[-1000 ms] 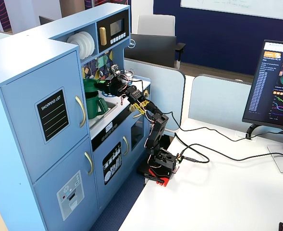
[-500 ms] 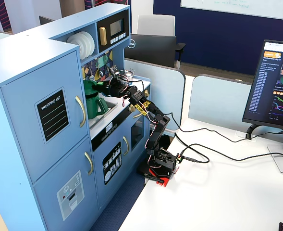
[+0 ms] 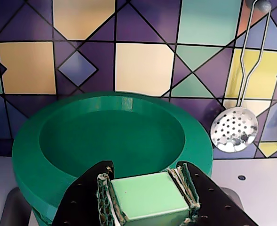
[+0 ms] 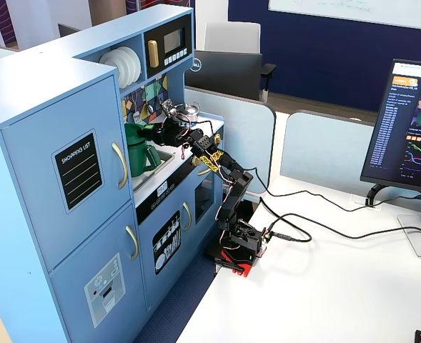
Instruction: Pick up the lid from the counter and put it on the green recipient
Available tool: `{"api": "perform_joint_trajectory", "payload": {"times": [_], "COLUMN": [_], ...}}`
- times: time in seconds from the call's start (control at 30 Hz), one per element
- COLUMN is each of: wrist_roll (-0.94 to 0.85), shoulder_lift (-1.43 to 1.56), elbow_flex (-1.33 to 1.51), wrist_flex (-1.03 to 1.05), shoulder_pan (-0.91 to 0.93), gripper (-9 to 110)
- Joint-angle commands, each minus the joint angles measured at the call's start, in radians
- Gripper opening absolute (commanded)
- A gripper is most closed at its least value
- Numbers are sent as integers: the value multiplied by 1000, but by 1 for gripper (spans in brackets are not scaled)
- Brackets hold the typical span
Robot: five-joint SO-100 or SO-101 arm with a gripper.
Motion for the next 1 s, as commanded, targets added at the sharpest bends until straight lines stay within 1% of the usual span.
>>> {"api": "perform_joint_trajectory", "payload": {"times": [0.0,0.33,0.9,0.97], "wrist_roll": [0,11,-14,-6], "shoulder_lift": [43,83,91,91], "elbow_flex": [3,78,75,75], "wrist_flex": [-25,-8,-8,-9], "shoulder_pan": [28,17,-28,-28], "gripper": [0,0,0,3]}}
